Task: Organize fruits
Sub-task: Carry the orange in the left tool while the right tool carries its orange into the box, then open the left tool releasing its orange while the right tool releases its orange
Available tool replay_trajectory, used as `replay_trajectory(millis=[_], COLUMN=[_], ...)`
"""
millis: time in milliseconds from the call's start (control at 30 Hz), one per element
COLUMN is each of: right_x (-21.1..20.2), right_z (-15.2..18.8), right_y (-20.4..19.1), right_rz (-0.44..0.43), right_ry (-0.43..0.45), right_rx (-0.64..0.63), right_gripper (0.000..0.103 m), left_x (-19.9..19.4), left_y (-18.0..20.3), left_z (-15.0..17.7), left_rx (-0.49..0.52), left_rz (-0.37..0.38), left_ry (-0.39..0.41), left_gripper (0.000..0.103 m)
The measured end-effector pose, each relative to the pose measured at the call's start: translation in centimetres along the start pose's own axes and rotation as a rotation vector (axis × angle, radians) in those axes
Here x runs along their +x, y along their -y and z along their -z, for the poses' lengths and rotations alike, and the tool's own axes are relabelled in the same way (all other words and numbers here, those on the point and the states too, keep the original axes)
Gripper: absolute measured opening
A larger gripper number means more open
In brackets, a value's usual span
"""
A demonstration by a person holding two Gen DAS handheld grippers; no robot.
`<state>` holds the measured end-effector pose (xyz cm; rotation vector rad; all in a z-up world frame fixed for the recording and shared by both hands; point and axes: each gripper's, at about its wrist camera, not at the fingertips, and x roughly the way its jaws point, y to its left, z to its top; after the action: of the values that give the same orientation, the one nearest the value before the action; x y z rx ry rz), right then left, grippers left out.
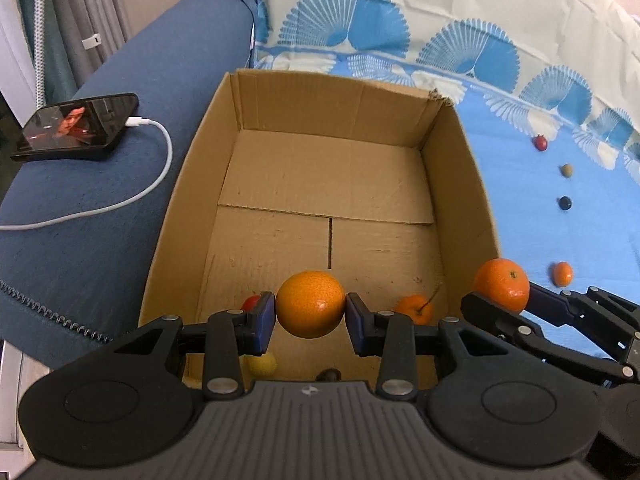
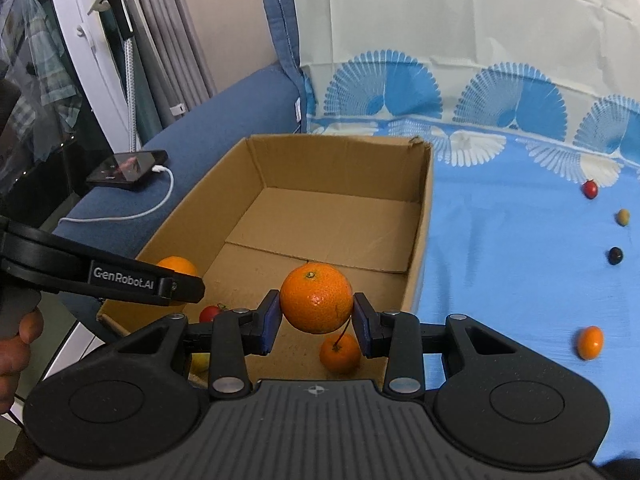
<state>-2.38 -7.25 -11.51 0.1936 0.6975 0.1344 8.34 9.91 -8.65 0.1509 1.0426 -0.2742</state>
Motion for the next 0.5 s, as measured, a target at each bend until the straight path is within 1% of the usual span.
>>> replay_trajectory(millis=[200, 333, 500], right_x=[2.5, 4.2, 6.8], right_z=[-0.2, -0.4, -0.7], right_y=[0.5, 0.4, 0.4], right_rz=[-0.014, -0.015, -0.001], right_ry=[-0.043, -0.076, -0.149], right_rx=[0.001, -0.021, -0.046], right_gripper=[0.04, 0.04, 0.04], left_x=[2.5, 4.3, 6.8], left_y=[-0.1, -0.4, -0.9], left_z=[-1.0, -1.6, -2.4], left_rx=[0.012, 0.013, 0.018], left_rz=[-0.018, -0.028, -0.056], left_ry=[-0.031, -0.057, -0.096], left_gripper=[0.042, 0.042, 0.042])
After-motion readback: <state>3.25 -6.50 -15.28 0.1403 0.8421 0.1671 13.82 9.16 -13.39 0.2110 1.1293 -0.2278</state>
